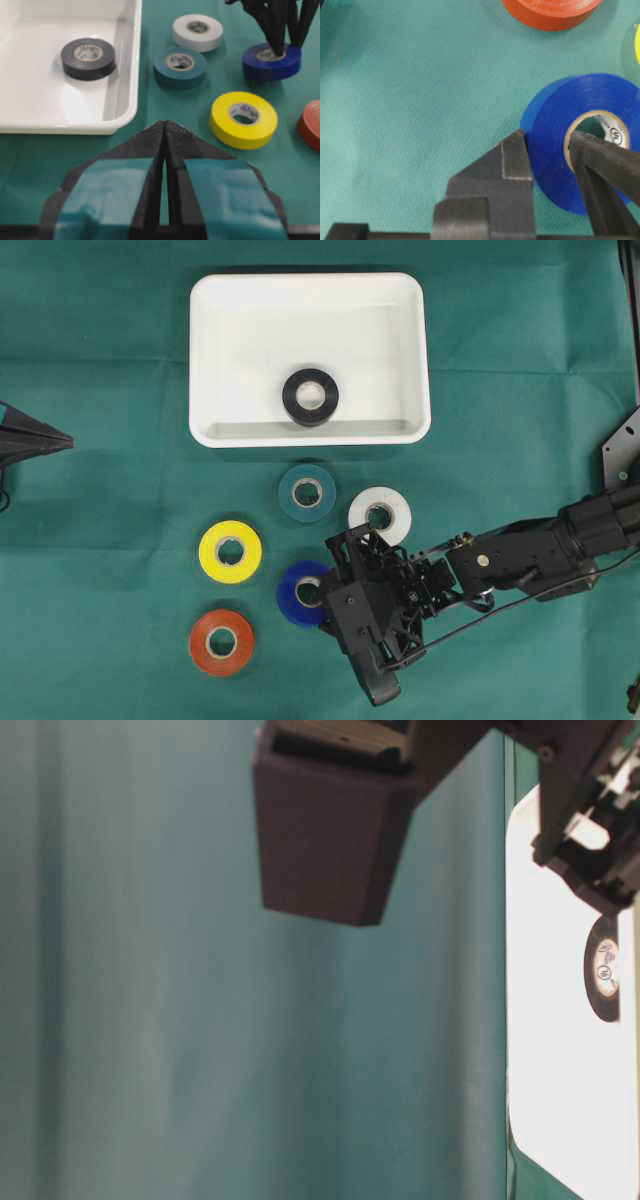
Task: Put the tape into the white case with the right arm.
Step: 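Close the right gripper on the blue tape roll's rim, then lift the blue roll and place it in the tray above the black roll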
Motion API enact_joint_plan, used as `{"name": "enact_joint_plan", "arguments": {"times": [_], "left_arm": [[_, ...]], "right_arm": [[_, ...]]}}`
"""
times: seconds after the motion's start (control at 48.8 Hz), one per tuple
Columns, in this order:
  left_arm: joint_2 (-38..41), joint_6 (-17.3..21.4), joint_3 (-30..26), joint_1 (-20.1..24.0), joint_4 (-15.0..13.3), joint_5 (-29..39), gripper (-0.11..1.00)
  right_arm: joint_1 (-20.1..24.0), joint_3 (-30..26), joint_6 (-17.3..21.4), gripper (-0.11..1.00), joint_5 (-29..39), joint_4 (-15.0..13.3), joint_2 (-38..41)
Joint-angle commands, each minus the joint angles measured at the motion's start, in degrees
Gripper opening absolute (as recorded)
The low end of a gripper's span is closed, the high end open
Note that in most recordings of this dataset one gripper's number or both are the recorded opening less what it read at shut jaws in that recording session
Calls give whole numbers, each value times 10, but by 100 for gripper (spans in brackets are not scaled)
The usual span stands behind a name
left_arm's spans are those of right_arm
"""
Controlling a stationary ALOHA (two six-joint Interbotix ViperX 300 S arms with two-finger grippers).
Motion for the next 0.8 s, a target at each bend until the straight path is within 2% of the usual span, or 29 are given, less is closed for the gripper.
{"name": "enact_joint_plan", "arguments": {"times": [0.0, 0.287, 0.451, 0.615, 0.778], "left_arm": [[5, 0, -6, 2, 0, -3, 0], [5, 0, -6, 1, 1, -3, 0], [5, 0, -6, 1, 1, -3, 0], [5, 0, -6, 1, 1, -3, 0], [5, 0, -6, 1, 1, -3, 0]], "right_arm": [[-1, -7, 1, 2, -2, -2, -27], [-2, -11, 0, 2, 9, -6, -41], [-12, -13, 0, 2, 11, -41, -45], [-46, -13, 0, 2, 18, -80, -45], [-89, -13, -1, 2, 21, -86, -56]]}}
